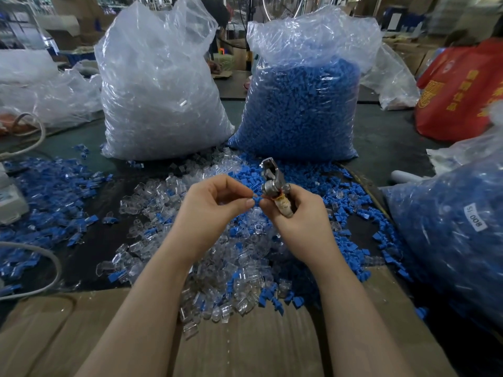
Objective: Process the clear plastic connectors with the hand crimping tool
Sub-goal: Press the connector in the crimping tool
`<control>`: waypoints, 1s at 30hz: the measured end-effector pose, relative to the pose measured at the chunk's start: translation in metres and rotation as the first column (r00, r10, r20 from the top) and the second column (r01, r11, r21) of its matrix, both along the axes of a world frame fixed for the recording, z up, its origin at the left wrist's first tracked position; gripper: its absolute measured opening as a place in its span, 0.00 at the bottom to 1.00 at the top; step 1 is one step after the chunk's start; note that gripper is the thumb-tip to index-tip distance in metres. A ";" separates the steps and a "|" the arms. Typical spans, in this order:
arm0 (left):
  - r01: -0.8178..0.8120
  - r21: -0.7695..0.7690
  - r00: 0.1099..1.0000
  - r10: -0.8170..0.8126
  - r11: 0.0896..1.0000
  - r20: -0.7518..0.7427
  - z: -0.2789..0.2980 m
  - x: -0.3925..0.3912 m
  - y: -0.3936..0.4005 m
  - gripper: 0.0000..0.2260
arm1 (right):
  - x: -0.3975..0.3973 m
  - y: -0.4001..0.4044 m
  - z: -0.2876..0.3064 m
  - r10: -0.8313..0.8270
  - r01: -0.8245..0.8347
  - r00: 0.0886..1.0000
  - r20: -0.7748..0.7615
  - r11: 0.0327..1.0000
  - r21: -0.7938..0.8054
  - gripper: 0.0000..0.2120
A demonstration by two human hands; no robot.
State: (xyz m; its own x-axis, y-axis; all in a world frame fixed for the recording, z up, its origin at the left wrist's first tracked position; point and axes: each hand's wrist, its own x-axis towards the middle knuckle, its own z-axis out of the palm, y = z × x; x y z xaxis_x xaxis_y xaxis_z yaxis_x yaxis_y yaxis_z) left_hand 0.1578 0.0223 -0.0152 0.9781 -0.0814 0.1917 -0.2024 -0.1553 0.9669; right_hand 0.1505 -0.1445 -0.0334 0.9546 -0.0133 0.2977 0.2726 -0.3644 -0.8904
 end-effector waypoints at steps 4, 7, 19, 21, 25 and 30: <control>-0.062 0.263 0.998 0.064 0.963 0.000 -0.006 0.002 0.000 0.09 | 0.001 0.000 -0.003 -0.079 0.080 0.995 0.062 0.997 -0.010 0.07; -0.086 0.649 0.995 0.104 0.756 0.012 -0.012 0.001 -0.001 0.16 | 0.003 -0.002 -0.006 -0.153 0.156 0.984 0.088 0.987 -0.027 0.07; 0.011 0.789 0.996 0.067 0.615 -0.067 -0.007 -0.003 -0.007 0.08 | 0.003 -0.001 -0.006 -0.181 0.187 0.979 0.094 0.981 -0.057 0.03; -0.003 0.781 0.997 0.062 0.625 -0.045 -0.008 -0.003 -0.007 0.07 | 0.003 -0.002 -0.006 -0.179 0.185 0.980 0.086 0.981 -0.063 0.02; -0.050 0.710 0.996 0.088 0.703 -0.016 -0.012 -0.001 -0.006 0.04 | 0.004 -0.001 -0.006 -0.164 0.167 0.984 0.071 0.985 -0.037 0.02; -0.124 0.532 0.986 0.165 0.838 -0.029 -0.016 0.001 -0.007 0.04 | 0.002 -0.002 -0.005 -0.163 0.161 0.984 0.074 0.986 0.034 0.01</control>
State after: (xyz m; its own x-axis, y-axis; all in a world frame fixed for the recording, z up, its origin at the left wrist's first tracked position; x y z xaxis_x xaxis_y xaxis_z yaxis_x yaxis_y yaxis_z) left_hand 0.1591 0.0156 -0.0311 0.9959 -0.0065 0.0903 -0.0716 -0.6669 0.7417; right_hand 0.1527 -0.1461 -0.0386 0.9137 -0.1755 0.3666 0.2792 -0.3845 -0.8799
